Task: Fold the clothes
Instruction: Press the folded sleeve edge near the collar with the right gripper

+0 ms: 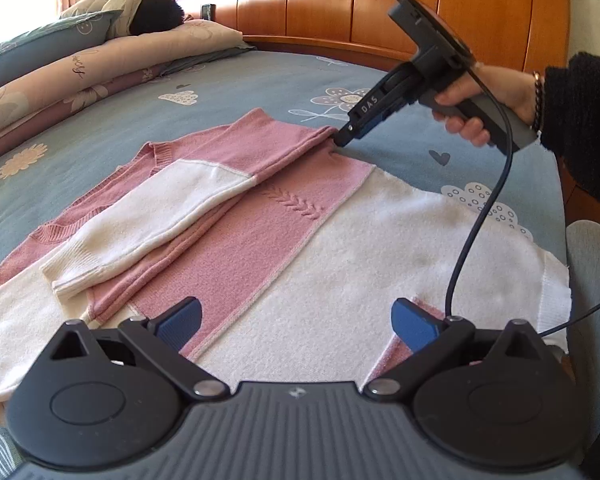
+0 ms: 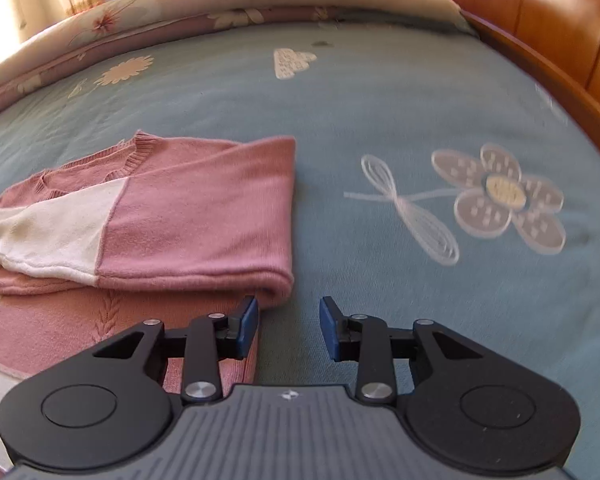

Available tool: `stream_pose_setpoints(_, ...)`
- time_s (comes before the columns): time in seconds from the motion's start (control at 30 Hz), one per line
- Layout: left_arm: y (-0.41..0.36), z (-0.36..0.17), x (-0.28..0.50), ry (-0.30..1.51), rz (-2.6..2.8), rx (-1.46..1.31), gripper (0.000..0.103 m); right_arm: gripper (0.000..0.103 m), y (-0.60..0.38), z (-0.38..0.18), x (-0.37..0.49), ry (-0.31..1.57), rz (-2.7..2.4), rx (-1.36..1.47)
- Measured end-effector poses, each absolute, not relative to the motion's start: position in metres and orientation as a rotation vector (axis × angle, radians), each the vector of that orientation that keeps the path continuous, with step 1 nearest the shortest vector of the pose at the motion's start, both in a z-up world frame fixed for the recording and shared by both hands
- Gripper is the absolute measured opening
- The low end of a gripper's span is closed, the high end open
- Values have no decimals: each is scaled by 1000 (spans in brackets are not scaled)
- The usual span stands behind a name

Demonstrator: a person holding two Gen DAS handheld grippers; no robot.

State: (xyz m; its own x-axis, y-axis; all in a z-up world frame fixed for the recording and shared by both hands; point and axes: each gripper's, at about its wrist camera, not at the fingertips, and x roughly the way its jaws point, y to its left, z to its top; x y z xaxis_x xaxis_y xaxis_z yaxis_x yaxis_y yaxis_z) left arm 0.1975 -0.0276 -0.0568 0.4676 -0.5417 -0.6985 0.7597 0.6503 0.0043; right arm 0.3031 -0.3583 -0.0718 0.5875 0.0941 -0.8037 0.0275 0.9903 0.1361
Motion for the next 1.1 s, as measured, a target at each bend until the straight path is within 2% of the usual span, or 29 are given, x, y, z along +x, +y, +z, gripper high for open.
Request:
stream_pose_setpoints(0.17,-27,-61,201,736,-810,335,101,38,-367,-88,310,890,59,347)
stream_pose_setpoints(0.2,-28,-62,201,741,-807,337,101,35,-364,-88,312,882,51,314)
stream_pose_setpoints(0.23,-28,-63,202,746,-804,339,101,23,-360,-88,313,875,42,280)
stream_pose_setpoints(0.27,-28,-64,202,750,-800,342,101,20,-357,-87,315,868,33,247)
stream_pose_setpoints(0.43,-28,-65,203,753,-793,343,101,20,-342,-87,318,847,9,62)
stream_pose_setpoints(0.47,-27,-65,202,751,-794,341,101,27,-342,-87,316,848,5,54)
stream_pose_setpoints(0.5,-27,-64,202,750,-796,338,101,29,-344,-85,314,851,-1,63)
stream_pose_setpoints(0.77,-27,-62,201,744,-791,342,101,29,-342,-65,292,838,21,79)
stream_pose_setpoints(0.9,-28,-62,202,745,-788,344,101,26,-342,-51,285,775,14,109)
stream_pose_setpoints(0.97,-27,-63,203,749,-786,335,101,20,-340,-39,284,711,28,130)
stream_pose_setpoints(1.1,-27,-66,205,758,-773,346,101,20,-327,-41,308,723,25,77)
